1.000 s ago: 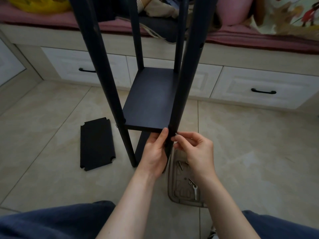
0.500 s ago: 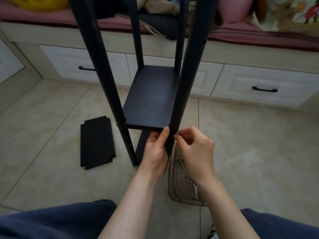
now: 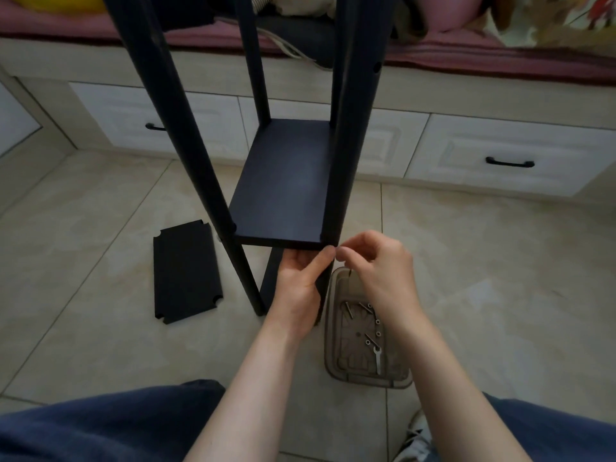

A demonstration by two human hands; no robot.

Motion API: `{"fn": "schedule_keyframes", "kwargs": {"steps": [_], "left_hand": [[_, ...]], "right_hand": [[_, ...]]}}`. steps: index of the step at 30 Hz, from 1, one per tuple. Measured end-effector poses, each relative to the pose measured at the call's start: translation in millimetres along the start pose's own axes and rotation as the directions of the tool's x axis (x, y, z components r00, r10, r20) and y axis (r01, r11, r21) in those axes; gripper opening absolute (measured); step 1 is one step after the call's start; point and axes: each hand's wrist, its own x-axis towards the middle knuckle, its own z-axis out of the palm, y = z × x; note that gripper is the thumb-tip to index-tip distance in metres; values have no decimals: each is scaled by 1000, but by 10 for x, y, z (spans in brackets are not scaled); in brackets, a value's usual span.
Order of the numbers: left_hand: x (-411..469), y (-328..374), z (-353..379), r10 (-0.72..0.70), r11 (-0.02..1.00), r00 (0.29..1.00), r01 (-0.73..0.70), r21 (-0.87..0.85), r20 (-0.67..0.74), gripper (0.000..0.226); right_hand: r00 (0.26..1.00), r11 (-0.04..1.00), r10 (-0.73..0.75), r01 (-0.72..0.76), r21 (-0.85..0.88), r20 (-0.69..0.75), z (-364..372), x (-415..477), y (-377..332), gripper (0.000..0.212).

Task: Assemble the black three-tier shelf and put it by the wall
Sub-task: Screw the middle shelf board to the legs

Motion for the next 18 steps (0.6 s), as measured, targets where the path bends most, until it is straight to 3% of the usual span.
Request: {"fn": "schedule_keyframes", "kwargs": {"steps": [4, 8, 10, 14, 18], "left_hand": [[-17, -16, 67, 80, 993, 992, -70, 100, -102, 59], [-27, -75, 135, 138, 981, 969, -106, 161, -205, 43], [-44, -95, 159, 130, 984, 966, -97, 152, -225, 44], [-69, -100, 210, 163, 977, 955, -121, 175, -246, 54], [-53, -92, 220, 167, 976, 953, -123, 180, -253, 67]], "right_hand": [[990, 990, 49, -66, 128, 134, -95, 59, 61, 6], [964, 949, 126, -187, 255, 235, -186, 76, 285, 17], [932, 925, 265, -318, 207, 247, -160, 53, 545, 14], [768, 797, 574, -604, 23, 285, 52, -116, 1196, 14], [683, 741, 667, -649, -173, 297, 302, -245, 1676, 14]]}}
